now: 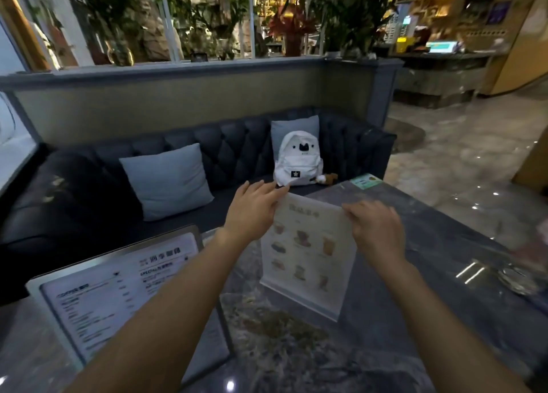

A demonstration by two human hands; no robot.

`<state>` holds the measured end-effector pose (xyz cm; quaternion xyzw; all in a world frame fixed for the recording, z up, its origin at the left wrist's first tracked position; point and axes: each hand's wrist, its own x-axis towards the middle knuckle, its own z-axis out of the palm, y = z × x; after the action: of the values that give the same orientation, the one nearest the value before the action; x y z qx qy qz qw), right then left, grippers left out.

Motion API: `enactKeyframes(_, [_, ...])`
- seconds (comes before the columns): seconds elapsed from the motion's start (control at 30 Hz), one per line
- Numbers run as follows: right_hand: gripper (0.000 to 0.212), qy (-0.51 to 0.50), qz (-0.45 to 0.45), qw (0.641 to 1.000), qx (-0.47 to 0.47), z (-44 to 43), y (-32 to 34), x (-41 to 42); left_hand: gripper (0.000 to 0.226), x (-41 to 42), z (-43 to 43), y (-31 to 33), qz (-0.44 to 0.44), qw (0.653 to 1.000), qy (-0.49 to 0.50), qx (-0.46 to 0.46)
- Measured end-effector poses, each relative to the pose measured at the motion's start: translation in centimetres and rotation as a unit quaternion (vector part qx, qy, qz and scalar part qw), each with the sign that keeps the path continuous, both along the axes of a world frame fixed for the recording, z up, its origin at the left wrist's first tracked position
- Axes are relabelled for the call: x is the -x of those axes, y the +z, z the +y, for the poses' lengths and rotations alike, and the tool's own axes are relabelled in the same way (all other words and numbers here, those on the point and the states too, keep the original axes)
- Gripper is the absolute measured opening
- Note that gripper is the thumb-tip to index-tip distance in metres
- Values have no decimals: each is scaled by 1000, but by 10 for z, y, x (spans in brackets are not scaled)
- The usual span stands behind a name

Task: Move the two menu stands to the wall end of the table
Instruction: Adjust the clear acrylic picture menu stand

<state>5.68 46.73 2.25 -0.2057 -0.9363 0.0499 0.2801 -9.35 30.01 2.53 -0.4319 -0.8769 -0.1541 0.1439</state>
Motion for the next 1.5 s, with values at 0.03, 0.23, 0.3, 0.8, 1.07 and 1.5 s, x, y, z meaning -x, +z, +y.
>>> enactKeyframes(0.03, [24, -2, 4, 1000, -1, 1, 0, 1, 39, -1, 0, 2, 6, 1000, -1, -15])
enactKeyframes(0.23, [25, 4, 51, 998, 22, 7, -1, 9, 35, -4, -4, 11, 13, 999, -17, -23])
enactKeyframes(0.3, [27, 6, 71, 997, 32, 8, -3, 11, 35, -3, -4, 14, 20, 1000, -13, -18])
enactKeyframes(0.8, [27, 6, 83, 986, 145, 29, 2, 32, 35, -24, -3, 18, 43, 998, -33, -44])
enactKeyframes(1.07, [26, 34, 69, 978, 196, 31, 5, 47, 30, -47, -6, 11, 41, 997, -19, -63])
enactKeyframes(1.5, [24, 48, 28, 983, 176, 31, 10, 53, 35, -49, -14, 12, -18, 999, -3, -41])
